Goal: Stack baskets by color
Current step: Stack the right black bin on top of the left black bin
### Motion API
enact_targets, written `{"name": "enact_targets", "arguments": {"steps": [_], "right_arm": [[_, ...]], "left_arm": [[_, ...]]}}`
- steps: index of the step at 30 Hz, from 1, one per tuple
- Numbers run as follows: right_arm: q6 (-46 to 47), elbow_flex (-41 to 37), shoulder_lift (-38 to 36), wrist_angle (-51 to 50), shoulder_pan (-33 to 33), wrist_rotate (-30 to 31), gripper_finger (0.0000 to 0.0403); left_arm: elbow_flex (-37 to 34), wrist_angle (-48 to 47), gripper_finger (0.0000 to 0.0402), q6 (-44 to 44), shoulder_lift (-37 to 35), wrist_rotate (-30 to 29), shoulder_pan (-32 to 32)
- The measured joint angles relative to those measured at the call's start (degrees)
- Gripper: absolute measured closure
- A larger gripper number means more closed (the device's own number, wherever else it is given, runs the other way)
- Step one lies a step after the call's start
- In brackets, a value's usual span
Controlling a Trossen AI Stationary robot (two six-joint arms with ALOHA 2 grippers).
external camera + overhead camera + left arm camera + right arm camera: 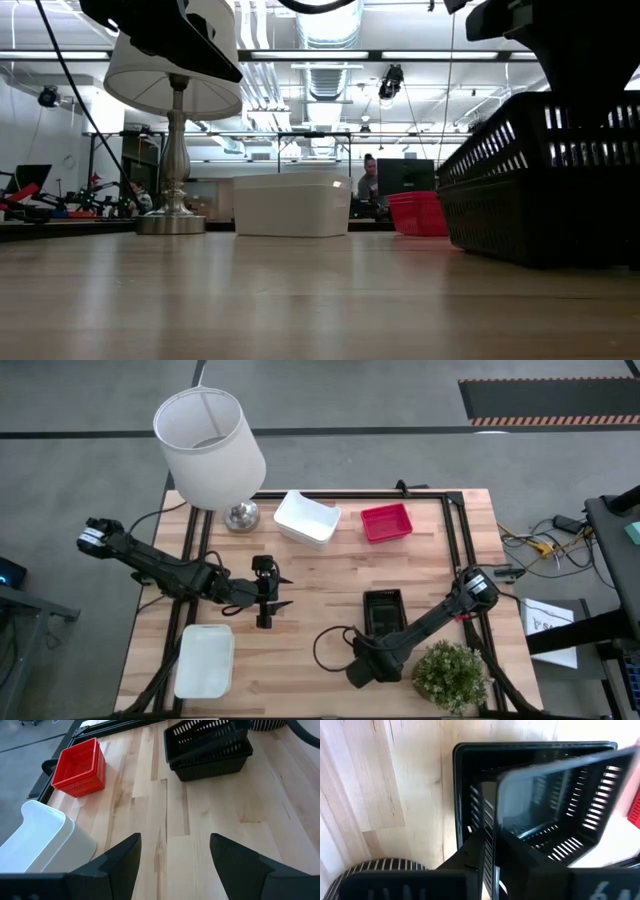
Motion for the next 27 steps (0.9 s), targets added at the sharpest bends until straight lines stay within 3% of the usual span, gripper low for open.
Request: {"name": "enact_targets", "arguments": {"steps": [9,27], "right_arm": [[0.6,0.0,0.0,0.2,-0.4,1.2,0.0316],[-1.0,3.9,-0.7,0.3,-1.2,1.3,0.031]], "left_arm": [[0.0,0.0,0.018,0.0,0.0,0.0,0.0],[0.0,0.0,0.018,0.0,0.0,0.0,0.0]]}}
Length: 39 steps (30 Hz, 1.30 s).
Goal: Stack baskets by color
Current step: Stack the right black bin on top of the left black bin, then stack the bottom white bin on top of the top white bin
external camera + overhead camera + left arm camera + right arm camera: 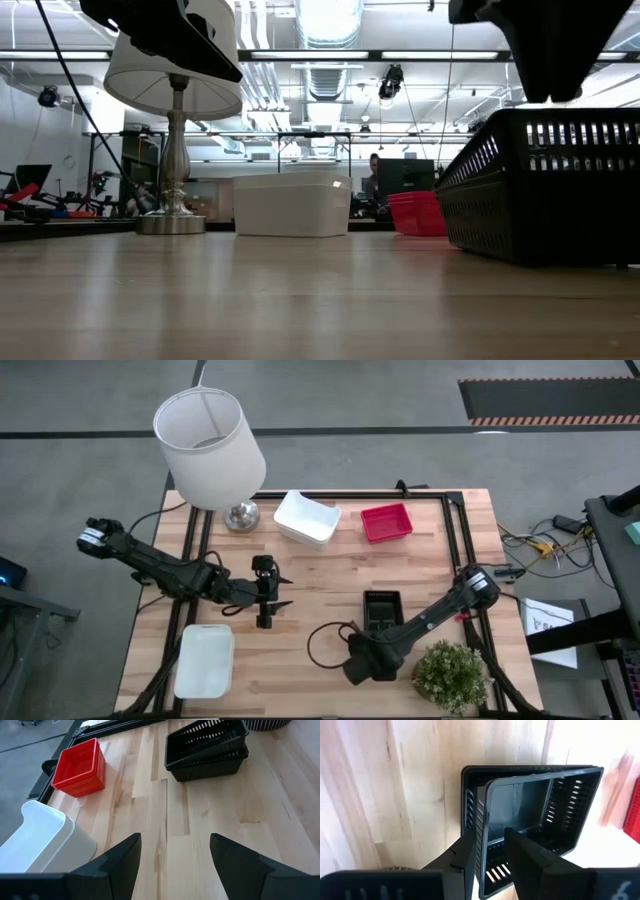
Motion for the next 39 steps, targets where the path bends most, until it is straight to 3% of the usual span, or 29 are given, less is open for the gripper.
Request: {"name": "enact_targets", "arguments": {"steps": [6,13,23,28,35,39], "right_arm": [[-1.7,0.3,-3.0,0.3,0.0,1.9,0.0317],[-2.8,-1.2,-6.4,4.1,0.0,5.5,0.0388],[-5.0,-12.4,-6.1,17.1,-0.3,1.4,0.0394],[-5.4,-13.8,-6.6,18.2,-0.4,1.7,0.0394],[-7.1,-16.3,-10.9,20.0,0.0,12.0,0.0394],[-13.6,-23.7,-16.4,32.3,0.1,18.1,0.0394]], "left_arm": [[0.0,0.0,0.018,0.0,0.0,0.0,0.0],[0.0,0.0,0.018,0.0,0.0,0.0,0.0],[0.0,0.0,0.018,0.0,0.0,0.0,0.0],[0.0,0.0,0.018,-0.2,0.0,0.0,0.0],[0.0,0.1,0.018,-3.7,0.0,0.0,0.1],[0.0,0.1,0.018,-8.9,0.0,-0.1,0.1]]}}
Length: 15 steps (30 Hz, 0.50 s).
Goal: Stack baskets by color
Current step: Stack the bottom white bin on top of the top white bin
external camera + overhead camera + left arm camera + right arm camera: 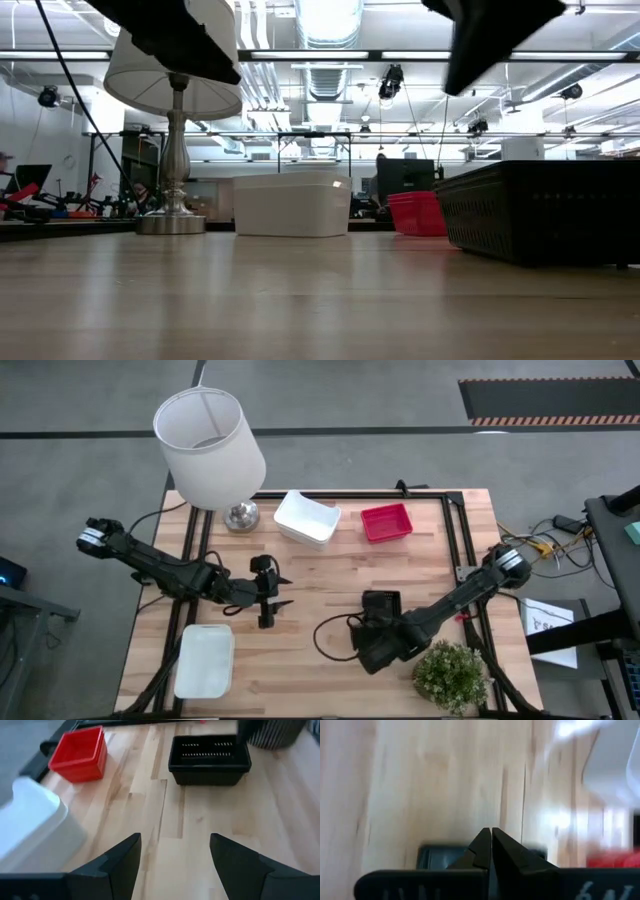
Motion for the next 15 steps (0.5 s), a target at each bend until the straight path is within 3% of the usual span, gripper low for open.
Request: {"name": "enact_targets", "arguments": {"steps": [8,15], "right_arm": [[-27.3,-20.7,-13.5,40.0,-2.3,2.8,0.0394],[-37.5,-31.3,-26.9,52.0,-5.2,2.5,0.0394]], "left_arm": [[0.4,-2.4,0.018,-27.7,4.5,-1.3,-0.4],[7.8,-22.6,0.018,-54.0,13.9,12.5,-4.1]]}}
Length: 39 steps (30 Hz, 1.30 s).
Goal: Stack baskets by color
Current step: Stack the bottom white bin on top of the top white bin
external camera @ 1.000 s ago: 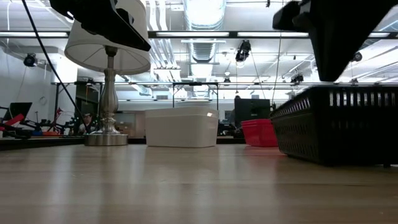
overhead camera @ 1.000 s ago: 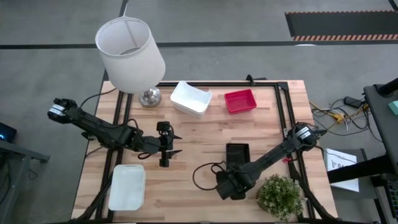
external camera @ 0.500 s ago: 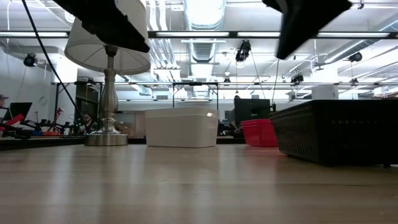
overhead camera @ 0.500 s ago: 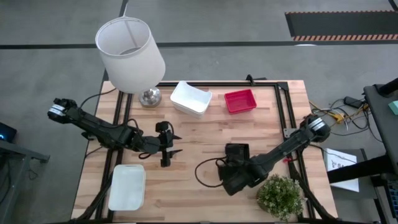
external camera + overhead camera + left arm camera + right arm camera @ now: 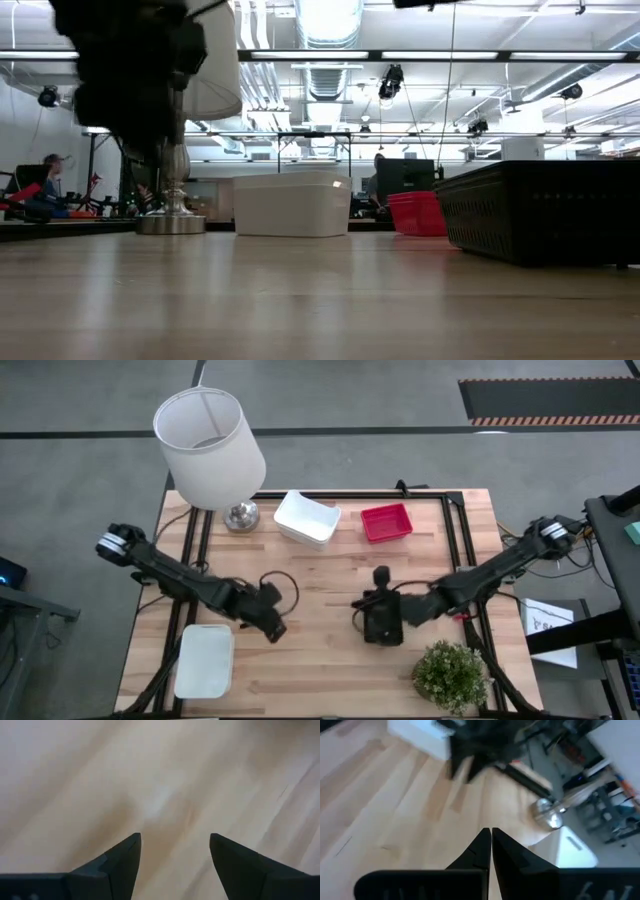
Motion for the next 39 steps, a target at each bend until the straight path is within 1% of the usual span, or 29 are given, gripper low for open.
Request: {"name": "enact_targets", "arguments": {"steps": [2,5,7,10,12,14,16,18,22,27,31,33,35,37,39], "right_arm": [[-1.6,-1.9,-3.4,1.2,-0.4,-0.2,0.0394],[-3.1,-4.2,-7.6,1.6,-0.6,-0.2,0.0394],[-3.3,-5.7,-10.2,1.4,-0.7,-0.3,0.0394],[-3.2,-7.8,-12.9,1.6,-0.7,-0.3,0.0394],[-3.3,-9.1,-14.0,1.6,-0.7,-0.3,0.0394],[-3.2,-9.8,-14.6,1.6,-0.7,-0.3,0.0394],[-3.2,-10.0,-14.7,1.6,-0.7,-0.4,0.0394],[-3.3,-10.0,-14.3,1.8,-0.7,-1.2,0.0394],[-4.4,-10.0,-14.2,2.7,-0.7,-3.2,0.0394],[-4.8,-10.0,-14.2,2.9,-0.7,-3.3,0.0394],[-5.8,-10.0,-14.2,3.4,-0.7,-3.2,0.0394],[-6.1,-10.0,-14.2,3.8,-0.7,-3.2,0.0394],[-6.2,-10.0,-14.2,3.7,-0.7,-3.2,0.0394],[-6.3,-10.0,-14.2,3.7,-0.7,-3.2,0.0394],[-6.3,-10.0,-14.2,3.7,-0.7,-3.2,0.0394]], "left_arm": [[3.8,-6.8,0.018,-2.7,3.1,6.4,-1.3],[10.9,-15.0,0.018,-2.7,7.7,16.4,-3.2],[16.3,-19.5,0.018,-0.9,10.4,22.3,-4.4],[23.4,-25.4,0.018,3.5,13.4,29.0,-6.8],[26.6,-27.2,0.018,7.5,14.4,32.5,-9.2],[28.3,-29.4,0.018,10.7,14.5,32.9,-12.0],[28.7,-30.5,0.018,10.5,14.2,33.3,-15.3],[28.4,-30.4,0.018,8.9,14.0,34.7,-18.6],[27.8,-30.4,0.018,4.7,14.1,35.1,-24.5],[27.8,-30.1,0.018,-2.7,14.5,35.5,-28.3],[27.8,-28.6,0.0184,-3.1,14.5,36.0,-29.7],[27.6,-27.2,0.0198,-1.8,14.5,36.2,-30.4],[27.1,-26.9,0.0225,-0.6,14.8,38.0,-30.8],[26.6,-26.9,0.0263,0.7,15.6,40.7,-31.6],[26.3,-26.8,0.0312,3.0,16.5,43.6,-31.9]]}}
